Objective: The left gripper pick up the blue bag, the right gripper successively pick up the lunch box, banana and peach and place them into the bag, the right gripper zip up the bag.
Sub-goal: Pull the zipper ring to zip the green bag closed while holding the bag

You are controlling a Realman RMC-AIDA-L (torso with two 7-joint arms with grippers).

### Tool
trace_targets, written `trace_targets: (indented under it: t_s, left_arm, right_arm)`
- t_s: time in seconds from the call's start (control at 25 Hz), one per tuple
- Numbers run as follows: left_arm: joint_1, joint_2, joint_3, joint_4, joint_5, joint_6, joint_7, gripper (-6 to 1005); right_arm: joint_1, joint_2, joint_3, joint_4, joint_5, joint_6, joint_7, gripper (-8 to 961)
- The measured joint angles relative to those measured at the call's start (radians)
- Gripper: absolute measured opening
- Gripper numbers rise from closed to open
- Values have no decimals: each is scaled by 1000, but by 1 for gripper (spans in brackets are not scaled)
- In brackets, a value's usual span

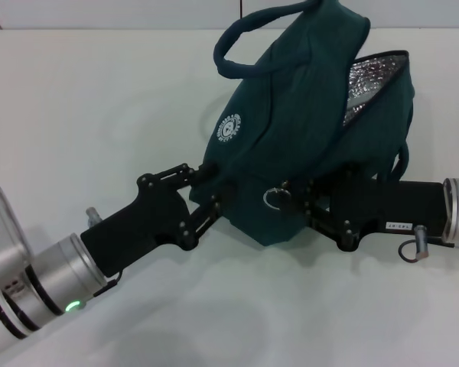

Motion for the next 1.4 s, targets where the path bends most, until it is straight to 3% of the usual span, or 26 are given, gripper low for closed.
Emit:
trace_targets:
  t_s: [0.04,0.16,0.36,0.56,0.96,1.4]
  left_arm:
    - [-2,0,0,0,-5,-6,0,587]
    - [-7,0,0,1,-16,-18,0,338]
    - [-25,0,0,1,-17,-53,0,141]
    - [-36,0,0,3,-17,-78,-2,77]
    - [-48,0,0,11,-27,-114,0,59]
    - [-61,0,0,13,-31,-134,1,77]
  right_arm:
    - [0,0,0,0,0,0,7,18]
    - [-2,-2,0,0,2,-1,40,18]
    - [1,-11,0,-6,-6,-2,167,18]
    - [-3,-12,7,-31,-15,-12,223,18]
    - [-87,-9,91,-130,5,-18,180,18]
    - [-102,-4,103,-117,189,-27,14,18]
